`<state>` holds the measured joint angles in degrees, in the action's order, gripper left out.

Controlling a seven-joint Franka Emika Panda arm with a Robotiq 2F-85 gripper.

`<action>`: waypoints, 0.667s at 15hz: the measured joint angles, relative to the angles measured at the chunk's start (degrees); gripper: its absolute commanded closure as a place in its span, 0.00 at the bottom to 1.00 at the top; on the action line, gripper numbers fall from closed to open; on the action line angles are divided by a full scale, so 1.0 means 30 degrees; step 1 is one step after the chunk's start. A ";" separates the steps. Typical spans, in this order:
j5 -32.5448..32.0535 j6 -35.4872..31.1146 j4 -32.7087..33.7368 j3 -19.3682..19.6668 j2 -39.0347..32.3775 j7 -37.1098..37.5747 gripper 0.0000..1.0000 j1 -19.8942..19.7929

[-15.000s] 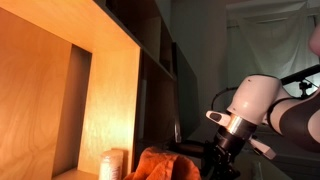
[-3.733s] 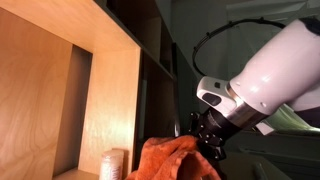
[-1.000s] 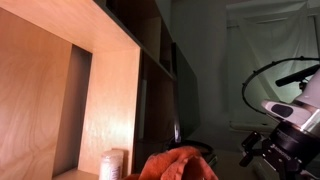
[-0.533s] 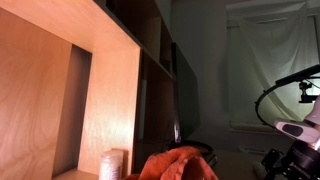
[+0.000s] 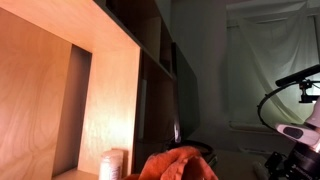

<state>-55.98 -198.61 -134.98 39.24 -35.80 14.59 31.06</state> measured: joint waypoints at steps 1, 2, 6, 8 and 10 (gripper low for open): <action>0.0020 -0.0001 0.0000 0.0003 0.0177 -0.0136 0.00 0.0022; 0.0081 -0.0001 -0.0004 0.0043 0.0391 -0.0324 0.00 0.0082; 0.0190 0.0001 -0.0137 0.0267 0.0851 -0.0392 0.00 0.0051; 0.0149 0.0103 -0.0288 0.0318 0.0663 -0.0391 0.00 -0.0029; 0.0022 0.0269 -0.0282 0.0124 0.0405 -0.0388 0.00 -0.0333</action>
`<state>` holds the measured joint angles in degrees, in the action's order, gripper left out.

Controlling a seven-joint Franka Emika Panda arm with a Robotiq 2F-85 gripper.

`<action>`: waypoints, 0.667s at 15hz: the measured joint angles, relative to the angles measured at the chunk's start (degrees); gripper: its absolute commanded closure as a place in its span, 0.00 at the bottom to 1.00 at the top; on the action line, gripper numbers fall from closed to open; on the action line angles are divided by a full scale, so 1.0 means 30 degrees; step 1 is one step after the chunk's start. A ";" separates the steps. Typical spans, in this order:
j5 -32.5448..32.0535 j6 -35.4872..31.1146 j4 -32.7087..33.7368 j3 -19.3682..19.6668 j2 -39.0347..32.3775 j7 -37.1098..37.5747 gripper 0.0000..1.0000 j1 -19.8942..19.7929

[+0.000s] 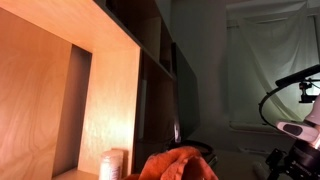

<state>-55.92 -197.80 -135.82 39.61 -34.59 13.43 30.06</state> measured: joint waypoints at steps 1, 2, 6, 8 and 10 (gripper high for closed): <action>-0.0063 0.0182 0.0060 -0.0156 -0.0043 0.0000 0.00 -0.0193; -0.0176 0.0555 0.0124 -0.0326 -0.0060 0.0000 0.00 -0.0410; -0.0790 0.1680 0.0746 -0.1628 -0.0118 -0.0001 0.00 -0.1762; -0.1092 0.2147 0.1130 -0.2583 -0.0124 -0.0212 0.00 -0.2789; -0.1396 0.2450 0.1453 -0.3886 -0.0021 -0.0578 0.00 -0.4281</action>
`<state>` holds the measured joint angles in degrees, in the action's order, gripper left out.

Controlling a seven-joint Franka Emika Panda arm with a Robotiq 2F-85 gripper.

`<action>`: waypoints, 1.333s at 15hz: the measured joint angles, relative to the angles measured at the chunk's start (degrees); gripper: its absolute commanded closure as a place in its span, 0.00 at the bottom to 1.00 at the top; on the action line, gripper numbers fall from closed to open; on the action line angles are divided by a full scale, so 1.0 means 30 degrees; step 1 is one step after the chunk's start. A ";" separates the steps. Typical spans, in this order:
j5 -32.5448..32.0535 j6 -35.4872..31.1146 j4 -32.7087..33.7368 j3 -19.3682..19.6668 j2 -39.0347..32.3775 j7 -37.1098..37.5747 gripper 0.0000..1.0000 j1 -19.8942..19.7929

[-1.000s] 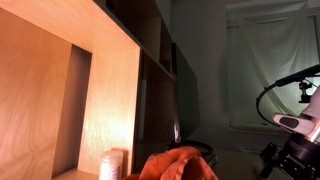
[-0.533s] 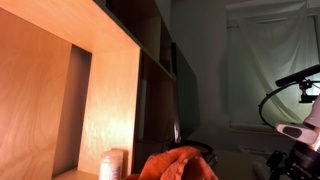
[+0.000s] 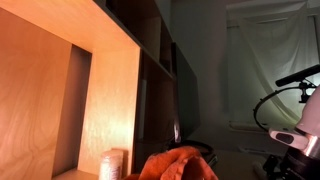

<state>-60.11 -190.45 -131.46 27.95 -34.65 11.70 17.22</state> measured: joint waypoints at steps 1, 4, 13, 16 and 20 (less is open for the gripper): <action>-0.0109 0.0178 0.0148 -0.0803 0.0066 -0.0338 0.00 -0.0898; -0.0193 0.0884 0.0512 -0.3265 0.0205 -0.1703 0.00 -0.3519; 0.1455 0.3460 0.1243 -1.0235 0.0275 -0.6100 0.79 -1.0316; 0.1792 0.4128 0.1495 -1.1258 0.0211 -0.6994 0.89 -1.1122; 0.1933 0.4364 0.1686 -1.2071 0.0118 -0.7657 0.90 -1.1700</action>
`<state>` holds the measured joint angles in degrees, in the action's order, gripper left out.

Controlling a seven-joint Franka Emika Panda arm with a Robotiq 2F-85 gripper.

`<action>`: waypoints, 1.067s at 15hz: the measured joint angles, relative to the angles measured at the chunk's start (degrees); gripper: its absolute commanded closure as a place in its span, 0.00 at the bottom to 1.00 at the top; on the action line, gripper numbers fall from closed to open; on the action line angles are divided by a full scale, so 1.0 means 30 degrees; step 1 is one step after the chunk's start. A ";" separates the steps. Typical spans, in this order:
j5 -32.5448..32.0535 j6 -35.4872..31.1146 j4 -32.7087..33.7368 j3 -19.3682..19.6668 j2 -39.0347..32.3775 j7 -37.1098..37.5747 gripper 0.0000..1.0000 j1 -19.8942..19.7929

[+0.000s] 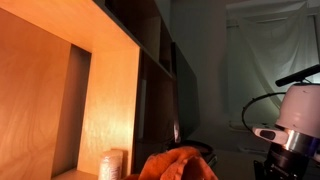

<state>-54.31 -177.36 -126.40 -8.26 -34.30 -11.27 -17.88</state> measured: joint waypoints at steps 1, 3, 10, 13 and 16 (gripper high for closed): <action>0.0000 0.0015 0.0008 -0.0107 -0.0001 0.0000 0.90 -0.0070; 0.0000 0.0015 0.0019 -0.0311 0.0017 -0.0130 0.90 -0.0215; 0.1922 -0.1576 -0.0677 0.0491 0.0911 -0.2010 0.91 0.0457; 0.2307 -0.1727 -0.1276 0.0919 0.1789 -0.2397 0.91 0.0708; 0.2580 -0.1740 -0.1873 0.1332 0.2814 -0.2592 0.91 0.1040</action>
<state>-46.57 -182.58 -132.02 -4.27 -25.85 -19.05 -14.76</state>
